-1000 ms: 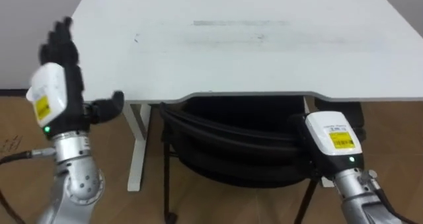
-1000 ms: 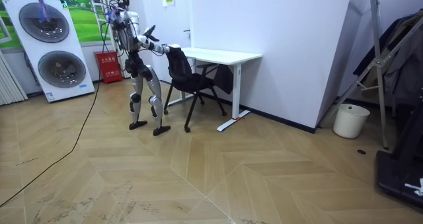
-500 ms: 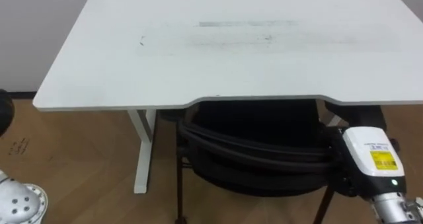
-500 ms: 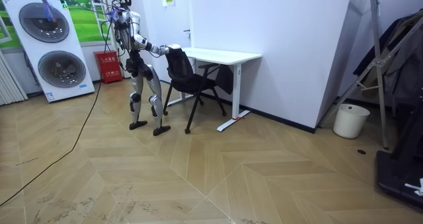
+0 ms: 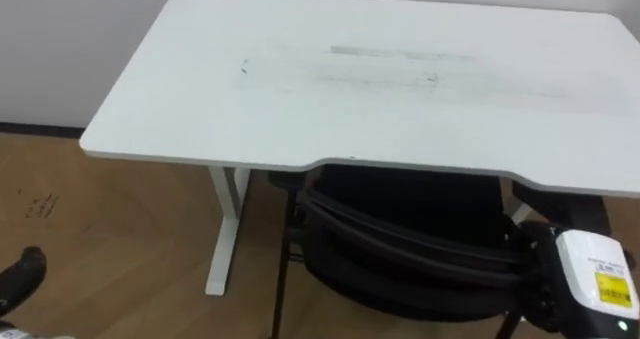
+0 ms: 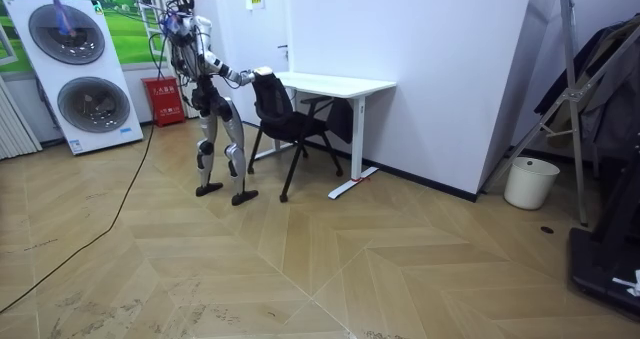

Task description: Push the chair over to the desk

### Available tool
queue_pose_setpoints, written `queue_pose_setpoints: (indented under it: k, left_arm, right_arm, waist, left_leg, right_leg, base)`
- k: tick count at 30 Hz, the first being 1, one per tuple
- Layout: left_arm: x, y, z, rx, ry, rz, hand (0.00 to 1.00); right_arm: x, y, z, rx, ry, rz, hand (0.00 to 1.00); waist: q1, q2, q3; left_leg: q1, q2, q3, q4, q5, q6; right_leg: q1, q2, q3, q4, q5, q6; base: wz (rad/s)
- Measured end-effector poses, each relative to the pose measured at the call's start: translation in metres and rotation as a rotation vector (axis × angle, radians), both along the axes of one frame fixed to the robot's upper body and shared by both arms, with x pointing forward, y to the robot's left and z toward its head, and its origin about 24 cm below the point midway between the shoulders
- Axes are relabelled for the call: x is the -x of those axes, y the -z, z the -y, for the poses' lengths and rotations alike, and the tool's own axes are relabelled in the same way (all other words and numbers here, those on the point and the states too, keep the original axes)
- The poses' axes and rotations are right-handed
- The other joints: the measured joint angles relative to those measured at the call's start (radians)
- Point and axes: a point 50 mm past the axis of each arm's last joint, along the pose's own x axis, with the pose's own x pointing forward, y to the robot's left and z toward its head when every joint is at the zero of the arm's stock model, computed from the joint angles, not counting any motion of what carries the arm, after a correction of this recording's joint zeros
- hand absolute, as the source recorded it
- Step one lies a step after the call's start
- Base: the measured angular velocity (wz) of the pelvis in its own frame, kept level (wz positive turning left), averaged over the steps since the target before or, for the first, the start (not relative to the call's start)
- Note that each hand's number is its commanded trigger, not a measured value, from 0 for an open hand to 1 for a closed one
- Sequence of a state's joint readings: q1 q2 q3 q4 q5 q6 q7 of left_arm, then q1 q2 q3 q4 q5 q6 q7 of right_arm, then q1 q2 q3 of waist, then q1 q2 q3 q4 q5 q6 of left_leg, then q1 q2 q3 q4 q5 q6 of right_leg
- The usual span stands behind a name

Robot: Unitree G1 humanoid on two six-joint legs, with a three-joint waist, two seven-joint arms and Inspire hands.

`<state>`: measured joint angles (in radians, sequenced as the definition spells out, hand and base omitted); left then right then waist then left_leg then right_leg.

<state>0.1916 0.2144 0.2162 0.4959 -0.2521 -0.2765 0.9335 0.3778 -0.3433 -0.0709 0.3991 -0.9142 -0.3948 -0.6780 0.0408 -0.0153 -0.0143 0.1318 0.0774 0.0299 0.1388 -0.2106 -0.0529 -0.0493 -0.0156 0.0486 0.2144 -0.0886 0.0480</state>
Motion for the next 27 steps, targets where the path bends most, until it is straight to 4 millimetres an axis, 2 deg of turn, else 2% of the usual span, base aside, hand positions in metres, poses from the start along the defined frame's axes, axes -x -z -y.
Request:
queue_pose_setpoints:
  k: [2, 9, 12, 16, 20, 23, 27]
  left_arm:
    - [0.008, 0.011, 0.001, 0.050, -0.022, -0.047, 0.00]
    - [0.043, 0.037, -0.004, 0.122, -0.121, -0.193, 0.00]
    - [0.066, 0.049, -0.003, 0.146, -0.136, -0.301, 0.00]
    - [0.107, 0.068, 0.004, 0.209, -0.113, -0.492, 0.00]
    - [0.139, 0.082, 0.012, 0.294, -0.083, -0.654, 0.00]
    - [0.151, 0.088, 0.019, 0.351, -0.031, -0.726, 0.00]
    - [0.150, 0.095, 0.029, 0.418, 0.079, -0.769, 0.00]
  right_arm:
    - [0.001, 0.002, 0.001, -0.013, 0.012, 0.000, 0.00]
    - [0.015, 0.008, 0.007, -0.028, 0.050, -0.007, 0.00]
    - [0.020, 0.011, 0.009, -0.032, 0.072, -0.017, 0.00]
    - [0.027, 0.016, 0.014, -0.025, 0.106, -0.027, 0.00]
    - [0.035, 0.021, 0.017, -0.019, 0.138, -0.031, 0.00]
    - [0.035, 0.023, 0.018, -0.018, 0.145, -0.032, 0.00]
    - [0.035, 0.023, 0.019, -0.018, 0.149, -0.032, 0.00]
  waist:
    - [0.000, 0.001, -0.0002]
    - [0.008, 0.004, -0.0049]
    - [0.007, 0.007, -0.0082]
    - [0.011, 0.007, -0.0107]
    - [0.019, 0.006, -0.0128]
    - [0.019, 0.006, -0.0129]
    - [0.018, 0.007, -0.0140]
  left_leg:
    - [-0.001, 0.001, 0.001, 0.011, -0.009, 0.002]
    - [0.012, 0.002, 0.013, 0.014, -0.027, 0.012]
    - [0.029, 0.004, 0.013, 0.013, -0.036, 0.014]
    - [0.036, 0.005, 0.012, 0.030, -0.051, 0.019]
    - [0.035, 0.003, 0.008, 0.047, -0.063, 0.023]
    - [0.033, -0.001, 0.007, 0.052, -0.065, 0.025]
    - [0.028, -0.002, 0.006, 0.058, -0.069, 0.027]
  right_leg:
    - [0.015, 0.000, 0.001, -0.016, 0.007, 0.006]
    - [0.034, 0.001, 0.007, -0.035, 0.018, 0.005]
    - [0.057, 0.001, 0.002, -0.046, 0.018, 0.005]
    - [0.075, 0.001, -0.001, -0.048, 0.018, 0.007]
    - [0.088, -0.010, -0.031, -0.048, 0.019, 0.009]
    - [0.088, -0.017, -0.056, -0.047, 0.021, 0.011]
    - [0.087, -0.019, -0.070, -0.046, 0.022, 0.013]
  base:
    - [0.00]
    - [-0.04]
    - [0.00]
    - [0.01]
    - [0.10]
    - [0.01]
    - [0.00]
